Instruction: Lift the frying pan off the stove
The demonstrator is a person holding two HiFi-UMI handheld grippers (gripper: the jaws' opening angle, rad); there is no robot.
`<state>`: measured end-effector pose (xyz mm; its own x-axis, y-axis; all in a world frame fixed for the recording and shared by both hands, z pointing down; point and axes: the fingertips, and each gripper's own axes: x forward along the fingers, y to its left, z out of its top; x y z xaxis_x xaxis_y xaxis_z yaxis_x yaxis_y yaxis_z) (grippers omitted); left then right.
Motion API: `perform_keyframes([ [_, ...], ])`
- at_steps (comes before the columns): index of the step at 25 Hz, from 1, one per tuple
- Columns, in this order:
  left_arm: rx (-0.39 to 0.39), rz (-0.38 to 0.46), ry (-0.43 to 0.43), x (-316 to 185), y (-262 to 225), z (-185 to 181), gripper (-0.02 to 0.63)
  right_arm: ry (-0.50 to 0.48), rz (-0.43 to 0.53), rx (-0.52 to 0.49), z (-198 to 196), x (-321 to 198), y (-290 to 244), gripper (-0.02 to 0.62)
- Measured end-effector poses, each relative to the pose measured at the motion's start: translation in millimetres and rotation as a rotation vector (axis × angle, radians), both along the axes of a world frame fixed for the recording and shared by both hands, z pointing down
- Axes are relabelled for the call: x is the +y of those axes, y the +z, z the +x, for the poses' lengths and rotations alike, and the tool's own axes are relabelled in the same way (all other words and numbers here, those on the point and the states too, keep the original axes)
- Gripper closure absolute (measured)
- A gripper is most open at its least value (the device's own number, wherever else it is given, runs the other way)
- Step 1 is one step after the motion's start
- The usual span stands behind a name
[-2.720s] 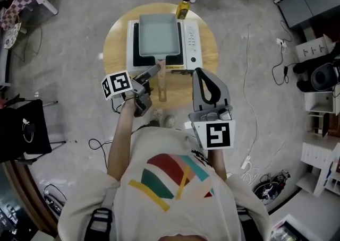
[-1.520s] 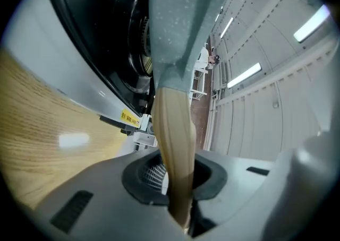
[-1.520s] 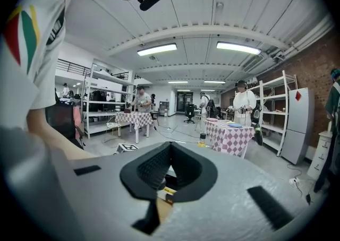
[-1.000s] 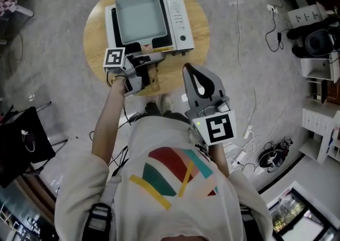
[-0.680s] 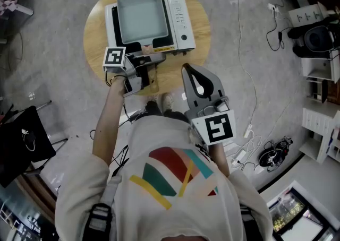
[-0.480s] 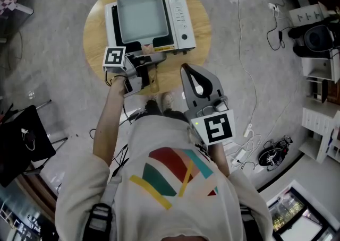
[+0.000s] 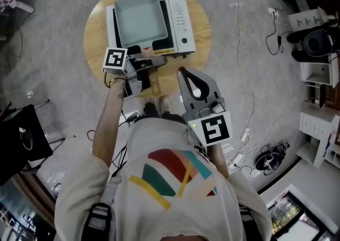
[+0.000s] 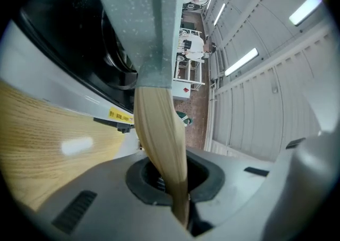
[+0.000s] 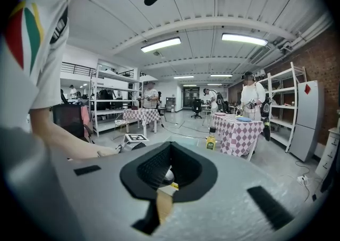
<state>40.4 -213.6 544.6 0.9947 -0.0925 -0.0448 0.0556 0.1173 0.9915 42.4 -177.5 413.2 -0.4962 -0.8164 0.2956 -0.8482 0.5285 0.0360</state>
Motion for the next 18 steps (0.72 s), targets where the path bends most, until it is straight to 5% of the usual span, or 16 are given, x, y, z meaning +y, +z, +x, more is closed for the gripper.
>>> perform_keyframes([
  [7, 0.007, 0.124, 0.002, -5.3, -38.8, 0.0, 0.594, -0.038, 0.023, -0.008, -7.8, -3.9, -5.9, 0.597],
  [13, -0.143, 0.312, 0.038, -4.3, -68.0, -10.6, 0.594, -0.065, 0.053, -0.017, -14.6, -6.9, -17.7, 0.597],
  [18, -0.187, 0.49, 0.038, -5.6, -114.7, -13.6, 0.594, -0.07, 0.136, -0.025, -12.6, -14.3, -43.6, 0.597],
])
